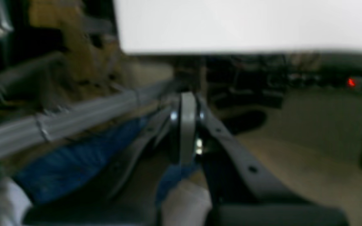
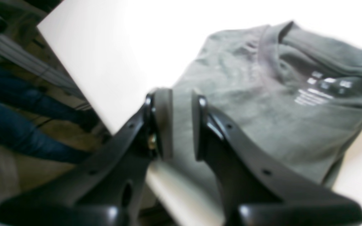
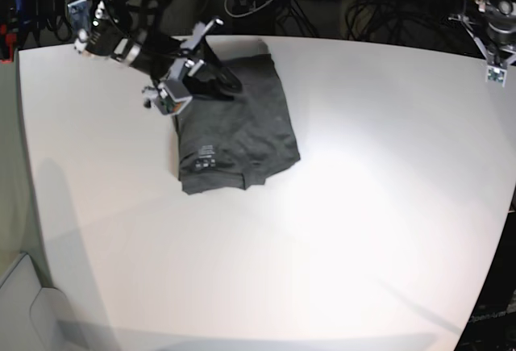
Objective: Layout the t-shirt on the table in an organized manner, then fold the t-shirt properly
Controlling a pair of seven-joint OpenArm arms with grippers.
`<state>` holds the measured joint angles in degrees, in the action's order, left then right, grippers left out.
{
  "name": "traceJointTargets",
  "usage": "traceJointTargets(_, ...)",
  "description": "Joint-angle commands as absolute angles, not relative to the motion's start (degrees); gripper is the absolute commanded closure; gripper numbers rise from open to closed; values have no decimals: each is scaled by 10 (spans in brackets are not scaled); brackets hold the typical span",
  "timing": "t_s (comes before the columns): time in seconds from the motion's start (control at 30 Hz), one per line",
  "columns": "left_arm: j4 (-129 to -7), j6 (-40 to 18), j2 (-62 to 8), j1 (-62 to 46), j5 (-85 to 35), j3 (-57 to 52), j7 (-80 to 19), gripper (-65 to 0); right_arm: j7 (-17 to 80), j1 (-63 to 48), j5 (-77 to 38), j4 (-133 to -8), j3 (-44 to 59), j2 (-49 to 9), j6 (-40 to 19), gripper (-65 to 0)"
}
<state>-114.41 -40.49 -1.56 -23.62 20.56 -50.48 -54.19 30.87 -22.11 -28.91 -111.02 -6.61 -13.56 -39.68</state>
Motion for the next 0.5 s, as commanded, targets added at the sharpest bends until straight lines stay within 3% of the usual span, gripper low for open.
traceJointTargets(0.0,-1152,-400,-13,-243,211,-503,-537,-1,293,-233,-302,-1132,-64,-148,-400,-93)
traceJointTargets(0.2,-1116,-400,6,-327,211,-413,-480,-1,268,-374,-302,-1143,0,-166,-400,-90)
traceJointTargets(0.37,-1017,-400,34,-357,217,-355,-404,-1,167,-483,-301,-1114,65,-166,-400,-90)
traceJointTargets(0.47,-917,-400,34,-352,216,-322,-370,-1,125,-502,-301,-1036,71,-166,-400,-90)
